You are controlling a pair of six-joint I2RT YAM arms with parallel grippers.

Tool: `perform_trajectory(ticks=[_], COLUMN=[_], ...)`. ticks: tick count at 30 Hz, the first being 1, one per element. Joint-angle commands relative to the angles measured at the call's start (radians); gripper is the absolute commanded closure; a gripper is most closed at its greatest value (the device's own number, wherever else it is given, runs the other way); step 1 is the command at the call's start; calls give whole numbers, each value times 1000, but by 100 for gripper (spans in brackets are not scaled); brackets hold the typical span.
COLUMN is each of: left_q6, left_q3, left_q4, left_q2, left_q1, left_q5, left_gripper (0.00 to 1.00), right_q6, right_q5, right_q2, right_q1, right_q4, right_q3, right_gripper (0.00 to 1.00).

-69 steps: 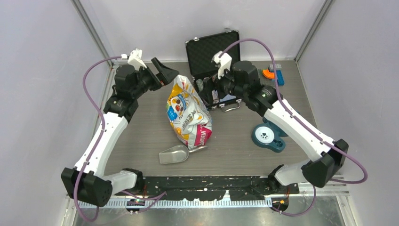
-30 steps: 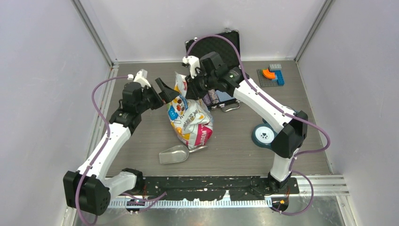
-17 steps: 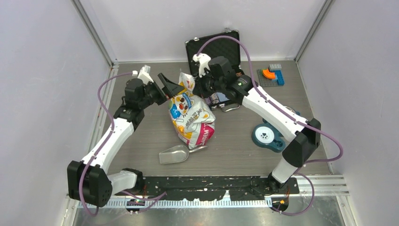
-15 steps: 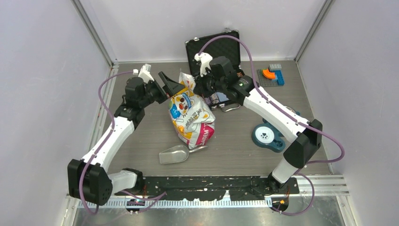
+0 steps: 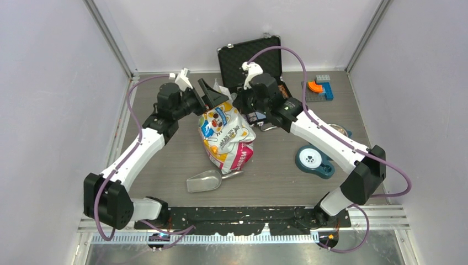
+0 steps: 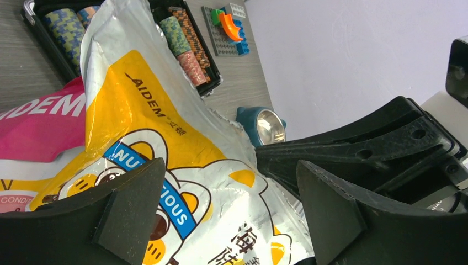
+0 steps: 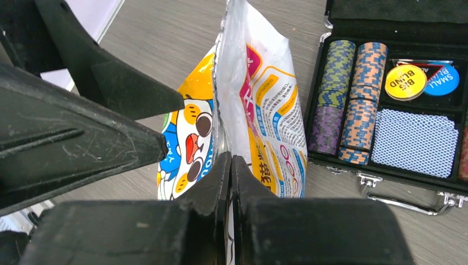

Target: Serve the pet food

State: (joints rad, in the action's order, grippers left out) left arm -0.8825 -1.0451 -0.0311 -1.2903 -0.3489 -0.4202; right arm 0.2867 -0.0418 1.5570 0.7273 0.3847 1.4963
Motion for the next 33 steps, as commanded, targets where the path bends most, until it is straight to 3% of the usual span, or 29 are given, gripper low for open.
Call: perform_trajectory(ticks=[1, 11, 17, 33], left_q6=[32, 83, 93, 80], left_q3=[-63, -139, -110, -77], left_q4=[10, 130, 125, 134], left_q2=[-7, -45, -35, -38], left_q1=[-24, -76, -80, -96], left_q5=[24, 119, 115, 159], left_gripper=[9, 20, 31, 46], right_q6=[76, 114, 145, 176], right_q5=[-90, -16, -45, -12], right_q2=[-49, -59, -79, -112], right_q1=[-8, -8, -13, -17], right_q4=[-85, -137, -138, -170], right_q3=[-60, -90, -109, -153], right_gripper=[95, 95, 95, 95])
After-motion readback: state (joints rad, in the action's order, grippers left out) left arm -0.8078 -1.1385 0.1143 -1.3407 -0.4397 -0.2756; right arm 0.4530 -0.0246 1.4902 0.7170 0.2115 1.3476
